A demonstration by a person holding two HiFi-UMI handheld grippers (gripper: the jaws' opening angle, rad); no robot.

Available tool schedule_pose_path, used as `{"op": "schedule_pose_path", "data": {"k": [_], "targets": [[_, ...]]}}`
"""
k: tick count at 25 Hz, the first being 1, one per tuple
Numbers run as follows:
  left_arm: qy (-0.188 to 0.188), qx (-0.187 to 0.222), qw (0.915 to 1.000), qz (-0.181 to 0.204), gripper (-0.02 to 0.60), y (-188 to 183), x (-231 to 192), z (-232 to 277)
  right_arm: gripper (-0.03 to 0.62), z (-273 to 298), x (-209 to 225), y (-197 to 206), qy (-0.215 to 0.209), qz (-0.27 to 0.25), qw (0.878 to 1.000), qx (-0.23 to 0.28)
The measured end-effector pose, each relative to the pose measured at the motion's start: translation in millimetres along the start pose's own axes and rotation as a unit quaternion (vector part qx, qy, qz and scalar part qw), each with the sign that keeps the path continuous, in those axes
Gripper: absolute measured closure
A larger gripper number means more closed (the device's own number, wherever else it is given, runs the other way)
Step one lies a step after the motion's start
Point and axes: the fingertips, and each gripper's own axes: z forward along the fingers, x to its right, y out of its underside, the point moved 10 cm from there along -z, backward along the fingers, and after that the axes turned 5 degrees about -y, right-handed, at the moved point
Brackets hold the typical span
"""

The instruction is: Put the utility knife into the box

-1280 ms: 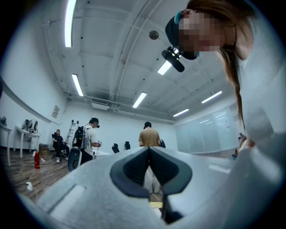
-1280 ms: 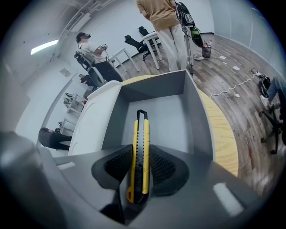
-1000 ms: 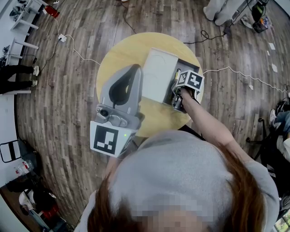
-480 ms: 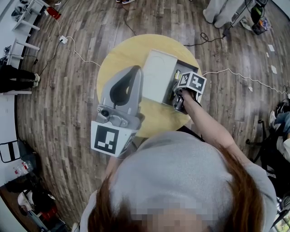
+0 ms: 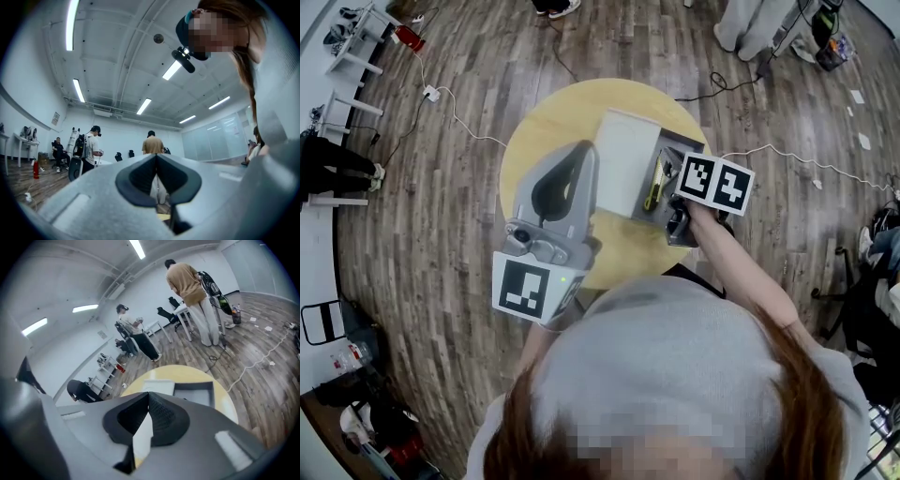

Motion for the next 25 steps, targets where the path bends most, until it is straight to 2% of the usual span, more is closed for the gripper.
{"op": "schedule_pose_path", "data": {"k": [2, 5, 12, 19, 25], "targets": [[0.002, -0.001, 1.0, -0.003, 0.578, 1, 3, 1, 0.6, -18, -24, -13, -0.032, -0.042, 0.998, 0.036], [0.002, 0.0, 1.0, -0.003, 0.578, 2, 8, 3, 0.6, -45, -57, -27, -0.069, -0.119, 0.986, 0.094], [-0.002, -0.007, 1.0, 0.006, 0.578, 1, 19, 10, 0.6, -83, -104, -46, -0.104, -0.269, 0.938, 0.19], [-0.022, -0.022, 0.9994, 0.013, 0.578, 2, 25, 12, 0.6, -92, -116, -50, -0.129, -0.323, 0.913, 0.214], [-0.052, -0.023, 0.9981, 0.022, 0.578, 2, 32, 5, 0.597, -89, -118, -46, -0.17, -0.343, 0.903, 0.195]]}}
